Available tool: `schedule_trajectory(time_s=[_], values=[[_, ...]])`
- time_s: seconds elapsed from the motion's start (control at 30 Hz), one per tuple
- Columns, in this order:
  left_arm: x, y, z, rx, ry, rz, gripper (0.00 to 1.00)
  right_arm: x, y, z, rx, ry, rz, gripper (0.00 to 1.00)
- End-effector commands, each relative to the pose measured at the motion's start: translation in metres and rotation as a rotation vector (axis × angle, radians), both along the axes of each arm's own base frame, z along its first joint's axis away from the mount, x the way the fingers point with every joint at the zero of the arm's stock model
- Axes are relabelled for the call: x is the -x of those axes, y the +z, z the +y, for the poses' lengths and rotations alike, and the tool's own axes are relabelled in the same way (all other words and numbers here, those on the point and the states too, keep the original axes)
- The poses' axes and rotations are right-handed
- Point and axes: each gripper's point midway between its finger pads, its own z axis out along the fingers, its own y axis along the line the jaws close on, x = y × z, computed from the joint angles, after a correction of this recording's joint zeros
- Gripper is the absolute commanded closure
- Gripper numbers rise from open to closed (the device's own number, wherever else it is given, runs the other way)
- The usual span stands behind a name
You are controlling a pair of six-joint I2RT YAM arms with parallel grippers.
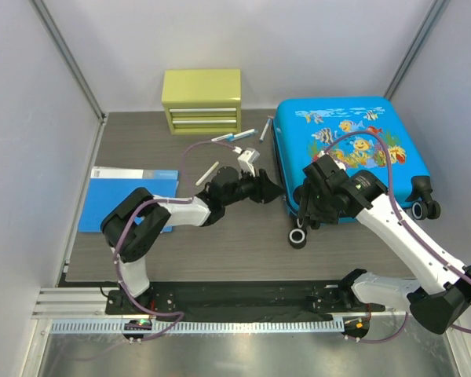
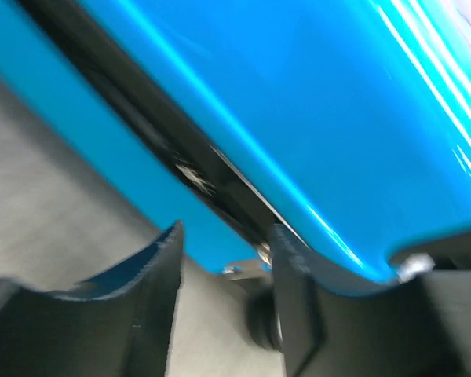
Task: Pack the luggage
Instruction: Zip the luggage at the center of the board.
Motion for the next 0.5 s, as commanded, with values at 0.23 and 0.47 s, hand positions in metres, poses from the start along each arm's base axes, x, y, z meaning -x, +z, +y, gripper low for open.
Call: schedule_trajectory(time_s=[0.23,0.47], values=[[0.045,0.018,-0.017,0.142,-0.289,-0.172,0.42,0.049,0.008,-0.019,-0.045,-0.106,0.126,0.96],[0.046,0.006,-0.013,0.116,-0.299,-0.226,0.41,0.049,0.012,-0.018,-0.055,-0.133,0.126,0.96]])
